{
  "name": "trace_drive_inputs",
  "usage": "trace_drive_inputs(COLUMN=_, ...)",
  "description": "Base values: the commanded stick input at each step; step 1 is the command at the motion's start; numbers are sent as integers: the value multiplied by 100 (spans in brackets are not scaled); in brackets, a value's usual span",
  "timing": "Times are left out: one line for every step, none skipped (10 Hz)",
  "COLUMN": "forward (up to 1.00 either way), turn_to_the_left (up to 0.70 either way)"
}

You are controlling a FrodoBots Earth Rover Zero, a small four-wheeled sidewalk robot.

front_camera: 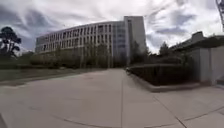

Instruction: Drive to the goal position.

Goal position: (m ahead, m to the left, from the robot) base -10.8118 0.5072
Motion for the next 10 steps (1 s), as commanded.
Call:
trace_drive_inputs(forward=100, turn_to_the_left=-39)
trace_drive_inputs(forward=100, turn_to_the_left=-39)
trace_drive_inputs(forward=100, turn_to_the_left=-39)
trace_drive_inputs(forward=100, turn_to_the_left=-39)
trace_drive_inputs(forward=100, turn_to_the_left=-39)
trace_drive_inputs(forward=100, turn_to_the_left=-39)
trace_drive_inputs(forward=100, turn_to_the_left=-39)
trace_drive_inputs(forward=100, turn_to_the_left=-39)
trace_drive_inputs(forward=100, turn_to_the_left=-39)
trace_drive_inputs(forward=100, turn_to_the_left=-39)
